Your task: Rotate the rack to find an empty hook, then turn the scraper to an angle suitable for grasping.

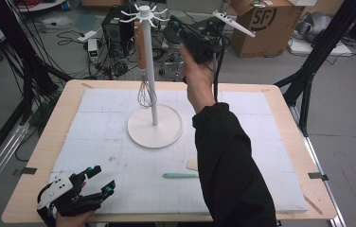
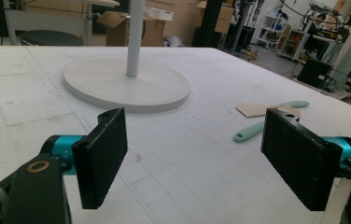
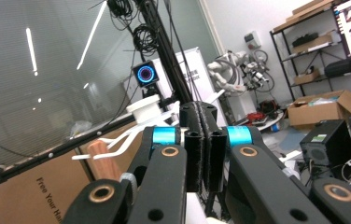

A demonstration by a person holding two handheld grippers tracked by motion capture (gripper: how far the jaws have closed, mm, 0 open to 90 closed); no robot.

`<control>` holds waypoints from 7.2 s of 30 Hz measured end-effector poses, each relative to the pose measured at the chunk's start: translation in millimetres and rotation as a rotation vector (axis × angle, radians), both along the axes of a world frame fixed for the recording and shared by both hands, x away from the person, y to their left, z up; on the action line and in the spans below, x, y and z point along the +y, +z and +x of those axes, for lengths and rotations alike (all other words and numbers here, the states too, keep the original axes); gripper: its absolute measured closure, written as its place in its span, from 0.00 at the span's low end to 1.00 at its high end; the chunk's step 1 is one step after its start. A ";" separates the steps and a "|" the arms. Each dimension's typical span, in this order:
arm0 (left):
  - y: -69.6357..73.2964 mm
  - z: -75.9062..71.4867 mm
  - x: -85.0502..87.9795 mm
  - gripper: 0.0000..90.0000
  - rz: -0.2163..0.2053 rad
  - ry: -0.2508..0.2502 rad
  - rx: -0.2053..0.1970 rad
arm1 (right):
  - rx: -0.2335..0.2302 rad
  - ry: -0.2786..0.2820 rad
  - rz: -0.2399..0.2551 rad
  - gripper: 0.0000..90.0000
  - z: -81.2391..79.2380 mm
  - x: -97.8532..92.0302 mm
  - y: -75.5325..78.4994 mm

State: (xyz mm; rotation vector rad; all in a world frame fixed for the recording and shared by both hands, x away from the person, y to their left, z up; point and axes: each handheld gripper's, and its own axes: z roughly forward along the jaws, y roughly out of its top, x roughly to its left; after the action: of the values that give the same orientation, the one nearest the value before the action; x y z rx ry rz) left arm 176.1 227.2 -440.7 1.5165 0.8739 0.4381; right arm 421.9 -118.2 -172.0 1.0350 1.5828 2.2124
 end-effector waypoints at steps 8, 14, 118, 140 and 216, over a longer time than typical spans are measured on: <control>0.6 -0.7 -0.6 0.26 0.003 0.003 -0.002 | -0.010 0.019 0.000 0.99 -8.5 4.6 4.0; 2.0 -1.7 -2.0 0.26 0.007 -0.004 -0.007 | -0.020 0.042 -0.019 0.99 -17.7 14.9 5.5; 7.5 -11.2 2.1 0.25 0.045 0.029 -0.043 | -0.006 0.007 -0.335 0.28 -152.2 -106.7 -126.0; 8.0 -12.0 -4.8 0.26 0.066 0.022 -0.048 | 0.077 -0.024 -0.391 0.27 -181.8 -142.5 -177.3; 9.6 -21.3 -13.5 0.26 0.084 0.015 -0.067 | 0.677 -0.046 -0.648 1.00 -113.0 -162.5 -281.7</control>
State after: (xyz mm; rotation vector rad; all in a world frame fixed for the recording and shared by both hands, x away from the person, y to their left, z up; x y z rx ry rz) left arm 154.8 213.7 -431.1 1.5637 0.8236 0.5398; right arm 308.9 -280.7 -453.7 1.6331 2.2703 1.1763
